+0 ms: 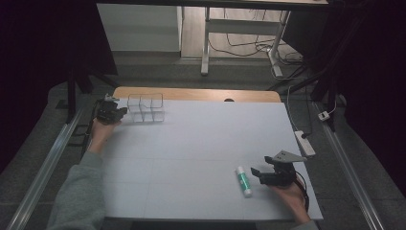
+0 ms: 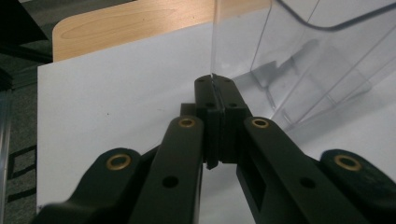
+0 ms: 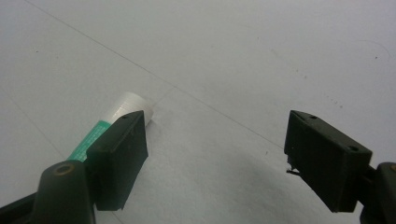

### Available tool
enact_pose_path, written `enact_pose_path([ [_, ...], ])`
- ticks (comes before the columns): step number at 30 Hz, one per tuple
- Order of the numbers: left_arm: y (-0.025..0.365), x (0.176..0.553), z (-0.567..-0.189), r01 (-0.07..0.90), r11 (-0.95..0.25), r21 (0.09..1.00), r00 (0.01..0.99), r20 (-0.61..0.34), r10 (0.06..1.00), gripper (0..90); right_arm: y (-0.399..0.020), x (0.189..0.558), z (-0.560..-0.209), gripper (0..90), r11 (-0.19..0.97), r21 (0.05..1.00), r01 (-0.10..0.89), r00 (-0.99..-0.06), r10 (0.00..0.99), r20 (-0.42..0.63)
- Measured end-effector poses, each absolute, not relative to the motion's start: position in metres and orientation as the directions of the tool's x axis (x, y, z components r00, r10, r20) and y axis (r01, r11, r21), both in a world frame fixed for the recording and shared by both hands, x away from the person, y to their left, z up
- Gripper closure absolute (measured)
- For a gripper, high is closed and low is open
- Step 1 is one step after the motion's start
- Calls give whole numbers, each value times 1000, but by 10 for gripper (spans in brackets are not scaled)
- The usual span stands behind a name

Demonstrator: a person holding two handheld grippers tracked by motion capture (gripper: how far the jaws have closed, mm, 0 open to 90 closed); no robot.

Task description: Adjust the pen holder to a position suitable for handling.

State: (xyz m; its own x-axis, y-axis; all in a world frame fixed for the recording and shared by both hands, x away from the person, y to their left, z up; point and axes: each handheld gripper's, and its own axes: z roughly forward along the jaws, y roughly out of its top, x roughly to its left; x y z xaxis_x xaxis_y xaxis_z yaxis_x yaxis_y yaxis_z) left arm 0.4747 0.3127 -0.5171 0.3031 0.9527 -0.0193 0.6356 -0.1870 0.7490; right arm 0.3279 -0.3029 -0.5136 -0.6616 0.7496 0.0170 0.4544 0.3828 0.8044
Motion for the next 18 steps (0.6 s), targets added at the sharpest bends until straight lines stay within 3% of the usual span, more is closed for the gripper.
enact_pose_path([
  [18, 311, 494, -524, 631, -188, 752, 319, -31, 947, 886, -303, 322, -513, 210, 384, 809, 445, -667, 745, 13],
])
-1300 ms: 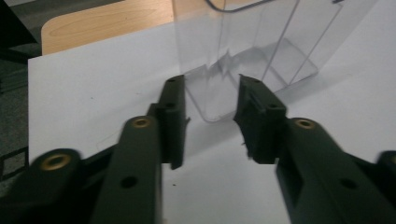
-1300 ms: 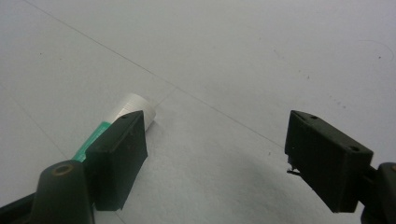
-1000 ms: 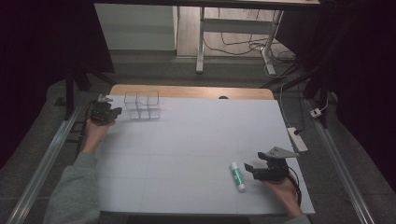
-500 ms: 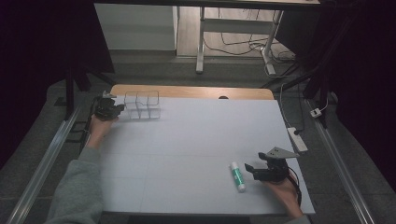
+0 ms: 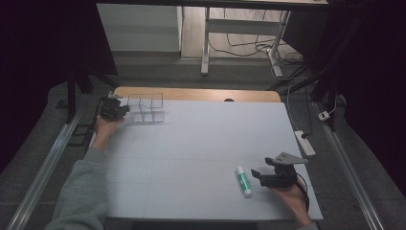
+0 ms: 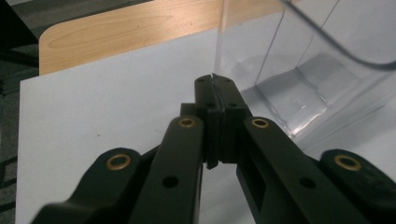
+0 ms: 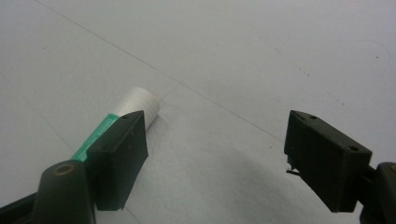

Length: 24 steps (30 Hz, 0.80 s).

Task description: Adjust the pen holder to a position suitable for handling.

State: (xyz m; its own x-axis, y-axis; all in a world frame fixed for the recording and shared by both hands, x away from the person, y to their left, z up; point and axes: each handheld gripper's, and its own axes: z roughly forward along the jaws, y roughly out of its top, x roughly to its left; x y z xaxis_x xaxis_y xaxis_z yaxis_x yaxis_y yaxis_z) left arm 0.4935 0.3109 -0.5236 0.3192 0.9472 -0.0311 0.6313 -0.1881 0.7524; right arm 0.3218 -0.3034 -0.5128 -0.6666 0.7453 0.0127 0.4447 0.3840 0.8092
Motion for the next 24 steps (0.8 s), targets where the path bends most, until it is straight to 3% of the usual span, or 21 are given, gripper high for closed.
enact_pose_path([
  [24, 308, 502, -525, 626, -202, 753, 338, -28, 941, 887, -303, 322, -514, 212, 390, 802, 452, -659, 752, 6],
])
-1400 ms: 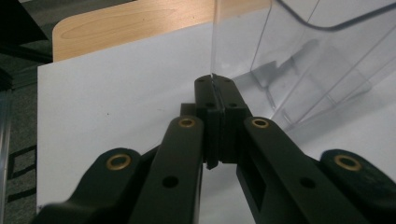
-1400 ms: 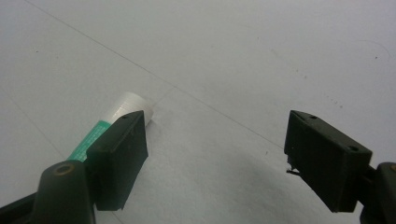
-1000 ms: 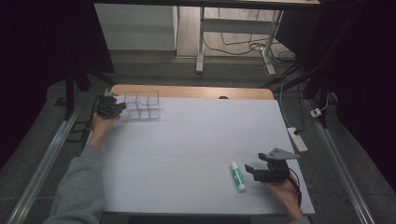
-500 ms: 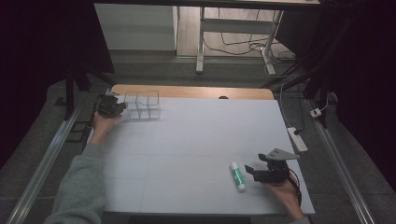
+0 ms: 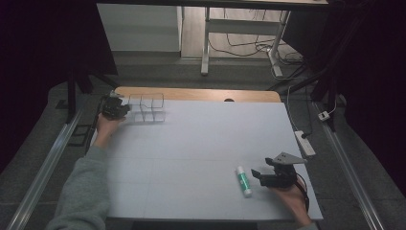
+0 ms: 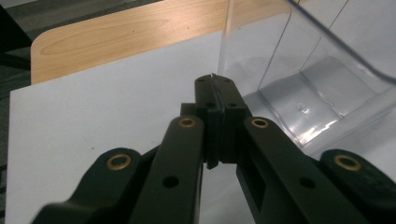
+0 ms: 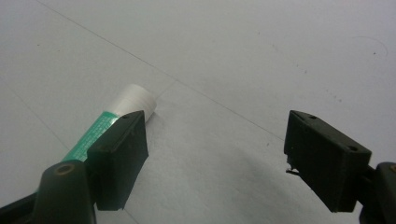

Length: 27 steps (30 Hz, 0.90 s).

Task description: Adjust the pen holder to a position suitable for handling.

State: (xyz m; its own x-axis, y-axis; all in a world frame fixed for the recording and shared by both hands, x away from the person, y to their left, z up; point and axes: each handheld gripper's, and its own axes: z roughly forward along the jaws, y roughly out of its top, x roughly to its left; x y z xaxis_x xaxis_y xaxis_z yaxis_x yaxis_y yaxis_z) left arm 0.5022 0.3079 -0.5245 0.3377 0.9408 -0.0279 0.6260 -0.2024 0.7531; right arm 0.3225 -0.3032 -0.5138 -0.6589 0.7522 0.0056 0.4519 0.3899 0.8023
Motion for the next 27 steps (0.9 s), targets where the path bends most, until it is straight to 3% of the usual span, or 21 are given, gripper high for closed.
enact_pose_path([
  [27, 256, 517, -523, 624, -315, 715, 453, -3, 892, 887, -303, 324, -514, 215, 382, 806, 452, -663, 749, 17],
])
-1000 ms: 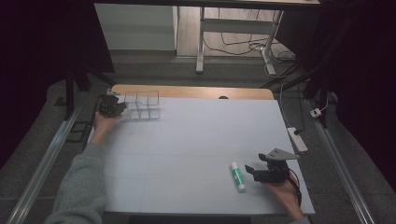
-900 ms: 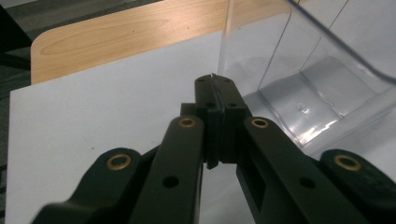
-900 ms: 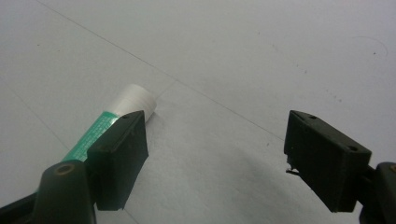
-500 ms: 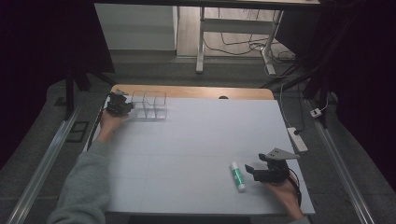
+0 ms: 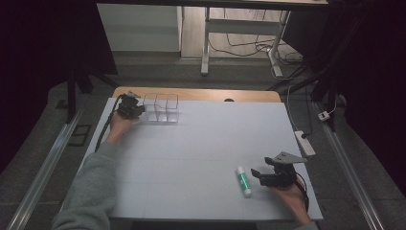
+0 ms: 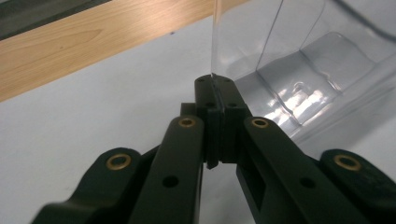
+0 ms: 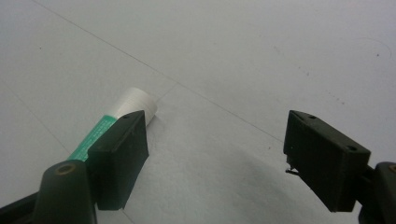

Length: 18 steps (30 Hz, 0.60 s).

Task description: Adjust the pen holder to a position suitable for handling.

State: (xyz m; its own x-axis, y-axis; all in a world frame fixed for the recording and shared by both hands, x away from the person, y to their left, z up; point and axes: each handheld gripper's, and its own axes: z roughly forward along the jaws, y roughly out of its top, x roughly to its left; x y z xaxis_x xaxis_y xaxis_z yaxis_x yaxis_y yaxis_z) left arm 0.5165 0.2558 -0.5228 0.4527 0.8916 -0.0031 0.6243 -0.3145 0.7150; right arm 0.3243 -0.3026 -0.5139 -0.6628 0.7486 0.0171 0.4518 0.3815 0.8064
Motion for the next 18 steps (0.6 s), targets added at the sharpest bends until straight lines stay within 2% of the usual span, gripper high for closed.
enact_pose_path([
  [18, 223, 518, -516, 593, -366, 717, 525, 0, 851, 887, -303, 324, -513, 216, 383, 806, 451, -666, 746, 17],
])
